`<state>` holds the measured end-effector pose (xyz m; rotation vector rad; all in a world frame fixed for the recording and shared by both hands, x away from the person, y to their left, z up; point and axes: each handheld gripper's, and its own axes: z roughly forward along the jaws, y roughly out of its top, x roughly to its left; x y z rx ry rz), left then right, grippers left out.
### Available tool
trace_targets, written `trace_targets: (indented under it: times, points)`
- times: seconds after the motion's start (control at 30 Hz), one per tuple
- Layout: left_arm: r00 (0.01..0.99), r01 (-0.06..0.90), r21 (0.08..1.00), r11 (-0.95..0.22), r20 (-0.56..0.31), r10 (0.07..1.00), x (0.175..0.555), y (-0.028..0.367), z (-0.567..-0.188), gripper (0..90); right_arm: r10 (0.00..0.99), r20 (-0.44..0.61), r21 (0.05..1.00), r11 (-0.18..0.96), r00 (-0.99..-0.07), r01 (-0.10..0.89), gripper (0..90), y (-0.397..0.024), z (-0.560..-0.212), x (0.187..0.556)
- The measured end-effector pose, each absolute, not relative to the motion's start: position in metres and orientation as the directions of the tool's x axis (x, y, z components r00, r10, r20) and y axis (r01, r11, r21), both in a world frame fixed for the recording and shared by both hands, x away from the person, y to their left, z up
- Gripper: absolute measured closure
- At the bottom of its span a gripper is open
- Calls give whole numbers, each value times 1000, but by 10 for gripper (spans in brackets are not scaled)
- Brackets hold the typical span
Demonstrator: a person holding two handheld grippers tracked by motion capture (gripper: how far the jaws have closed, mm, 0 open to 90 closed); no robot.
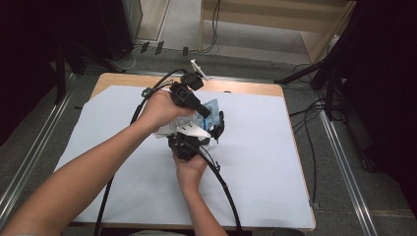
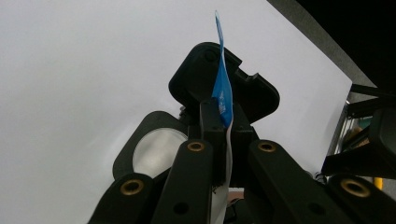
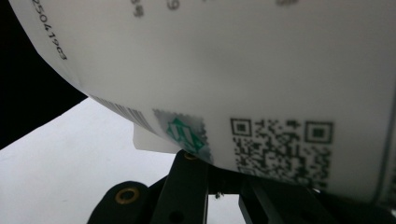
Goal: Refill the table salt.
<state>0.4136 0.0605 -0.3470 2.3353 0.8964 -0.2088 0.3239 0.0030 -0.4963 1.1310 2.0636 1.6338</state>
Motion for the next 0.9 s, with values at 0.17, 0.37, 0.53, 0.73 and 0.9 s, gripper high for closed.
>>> trace_targets:
  times: [0.17, 0.37, 0.53, 0.73, 0.9]
  points:
    - [758, 649, 486, -586, -346, 553, 414, 58, -349, 900, 712, 252, 912, 53, -655, 408, 900, 4, -497, 324]
    - [758, 649, 483, -587, -345, 554, 413, 59, -349, 900, 706, 253, 913, 52, -661, 405, 900, 5, -497, 323]
    - [761, 646, 481, -592, -344, 550, 415, 59, -350, 900, 702, 262, 913, 42, -662, 406, 900, 5, -496, 323]
    - [758, 649, 480, -591, -344, 553, 415, 59, -351, 900, 701, 260, 913, 45, -664, 405, 900, 6, -496, 323]
    - [760, 647, 483, -590, -347, 549, 414, 59, -351, 900, 703, 258, 912, 50, -663, 408, 900, 5, -497, 324]
